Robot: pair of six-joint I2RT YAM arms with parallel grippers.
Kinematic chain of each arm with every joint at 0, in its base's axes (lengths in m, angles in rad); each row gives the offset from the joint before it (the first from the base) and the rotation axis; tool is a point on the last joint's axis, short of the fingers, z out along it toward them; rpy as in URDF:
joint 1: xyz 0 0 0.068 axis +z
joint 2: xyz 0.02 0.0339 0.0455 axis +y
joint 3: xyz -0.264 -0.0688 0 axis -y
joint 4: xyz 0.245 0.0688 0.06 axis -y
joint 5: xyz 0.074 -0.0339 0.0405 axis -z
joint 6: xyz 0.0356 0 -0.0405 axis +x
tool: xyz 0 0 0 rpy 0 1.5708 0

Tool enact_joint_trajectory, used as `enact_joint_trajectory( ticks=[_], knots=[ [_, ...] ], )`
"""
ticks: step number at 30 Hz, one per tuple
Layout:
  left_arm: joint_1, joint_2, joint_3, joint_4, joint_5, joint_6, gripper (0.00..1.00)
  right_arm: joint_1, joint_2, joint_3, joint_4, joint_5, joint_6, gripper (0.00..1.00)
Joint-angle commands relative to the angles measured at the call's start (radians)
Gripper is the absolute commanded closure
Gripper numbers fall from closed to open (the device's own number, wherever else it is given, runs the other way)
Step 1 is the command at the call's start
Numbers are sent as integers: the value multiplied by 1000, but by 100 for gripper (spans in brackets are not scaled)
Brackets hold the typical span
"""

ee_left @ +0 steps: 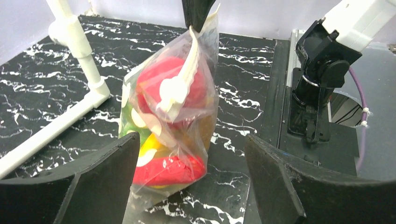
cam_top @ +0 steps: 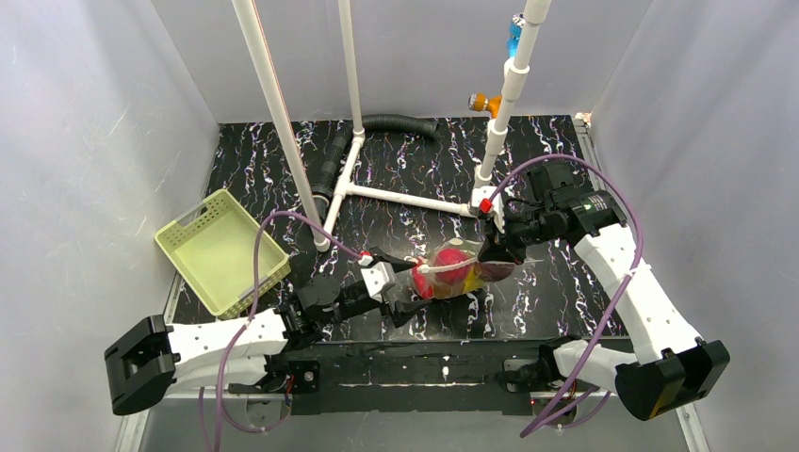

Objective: Open the zip-top bag and remove the fake food
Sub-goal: Pick up the zipper food storage bag at the center of the board.

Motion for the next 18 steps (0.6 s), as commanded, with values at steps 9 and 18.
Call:
enact_joint_trajectory(
  ticks=[9,18],
  knots=[
    [7,110,110,112,53,25,44,-10,-3,43,8,-49,13,99],
    [6,125,108,105,35,10,66,-18,-11,40,9,-60,16,99]
  ],
)
